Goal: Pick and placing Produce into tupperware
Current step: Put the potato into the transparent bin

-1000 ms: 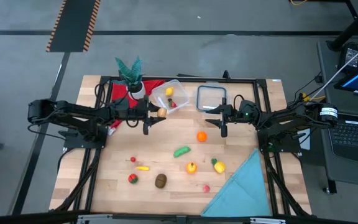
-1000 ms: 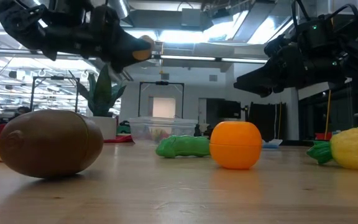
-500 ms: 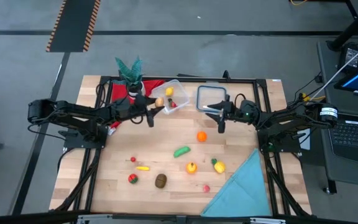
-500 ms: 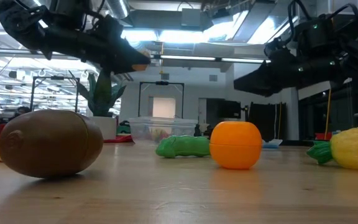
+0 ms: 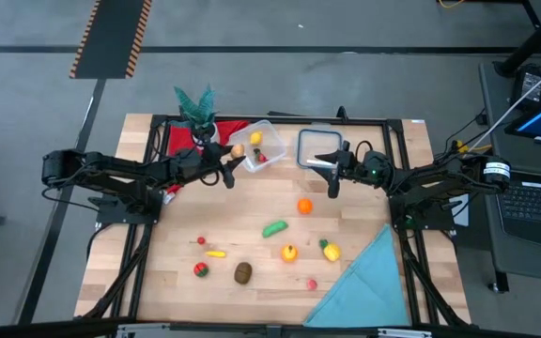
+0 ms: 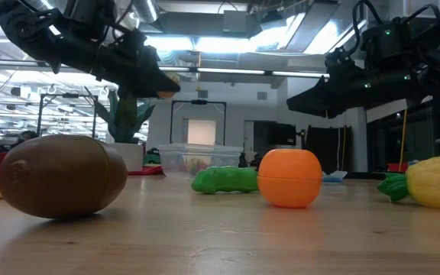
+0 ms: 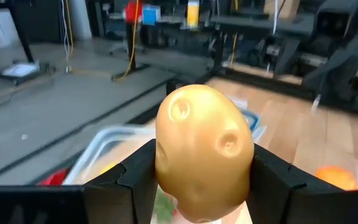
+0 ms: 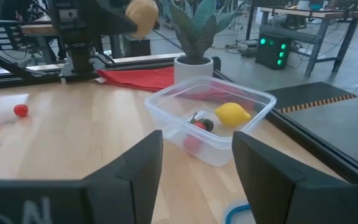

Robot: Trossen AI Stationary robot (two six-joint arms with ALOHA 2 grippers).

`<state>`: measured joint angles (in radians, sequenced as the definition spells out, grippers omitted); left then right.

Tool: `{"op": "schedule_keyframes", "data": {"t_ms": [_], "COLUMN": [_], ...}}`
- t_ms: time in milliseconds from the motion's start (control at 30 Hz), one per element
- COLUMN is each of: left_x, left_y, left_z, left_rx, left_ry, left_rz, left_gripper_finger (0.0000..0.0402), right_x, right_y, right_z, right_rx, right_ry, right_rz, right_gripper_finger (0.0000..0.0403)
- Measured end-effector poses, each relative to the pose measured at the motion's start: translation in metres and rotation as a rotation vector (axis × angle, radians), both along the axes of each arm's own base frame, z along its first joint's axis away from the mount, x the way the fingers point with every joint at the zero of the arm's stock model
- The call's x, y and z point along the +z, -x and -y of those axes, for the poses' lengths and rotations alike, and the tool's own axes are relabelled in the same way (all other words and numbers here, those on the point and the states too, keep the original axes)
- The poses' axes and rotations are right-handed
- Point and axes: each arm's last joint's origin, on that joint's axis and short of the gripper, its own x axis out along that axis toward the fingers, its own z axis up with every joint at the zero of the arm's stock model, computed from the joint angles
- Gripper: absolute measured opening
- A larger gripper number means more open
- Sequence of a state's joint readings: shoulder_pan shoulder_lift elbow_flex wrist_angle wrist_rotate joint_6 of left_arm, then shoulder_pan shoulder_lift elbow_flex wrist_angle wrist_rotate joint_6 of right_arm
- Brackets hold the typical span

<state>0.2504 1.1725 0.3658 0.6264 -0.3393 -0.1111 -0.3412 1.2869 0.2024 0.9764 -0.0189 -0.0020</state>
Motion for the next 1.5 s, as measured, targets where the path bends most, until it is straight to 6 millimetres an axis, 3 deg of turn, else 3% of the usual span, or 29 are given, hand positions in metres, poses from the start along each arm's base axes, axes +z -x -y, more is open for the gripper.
{"op": "schedule_keyframes", "data": {"t_ms": [267, 433, 833, 1167, 1500], "left_x": [0.008, 0.023, 0.019, 0.007, 0.014], "left_y": [-0.009, -0.015, -0.013, -0.039, -0.075], "left_z": [-0.002, -0.005, -0.015, -0.046, -0.084], "left_rx": [0.012, 0.015, 0.055, 0.075, 0.125], "left_ry": [0.097, 0.098, 0.133, 0.193, 0.234], "left_rz": [-0.215, -0.244, -0.254, -0.355, -0.535], "left_gripper_finger": [0.0181, 0.0181, 0.0181, 0.0181, 0.0181], "right_x": [0.0, -0.001, -0.002, -0.002, -0.004], "right_y": [0.0, 0.0, 0.0, 0.0, 0.0], "right_z": [0.0, 0.0, 0.0, 0.0, 0.0], "right_rx": [0.0, 0.0, 0.001, 0.001, 0.002], "right_ry": [-0.003, -0.008, -0.006, -0.003, -0.008], "right_rz": [-0.001, -0.007, -0.02, -0.023, -0.04], "right_gripper_finger": [0.0196, 0.0196, 0.0196, 0.0196, 0.0196]}}
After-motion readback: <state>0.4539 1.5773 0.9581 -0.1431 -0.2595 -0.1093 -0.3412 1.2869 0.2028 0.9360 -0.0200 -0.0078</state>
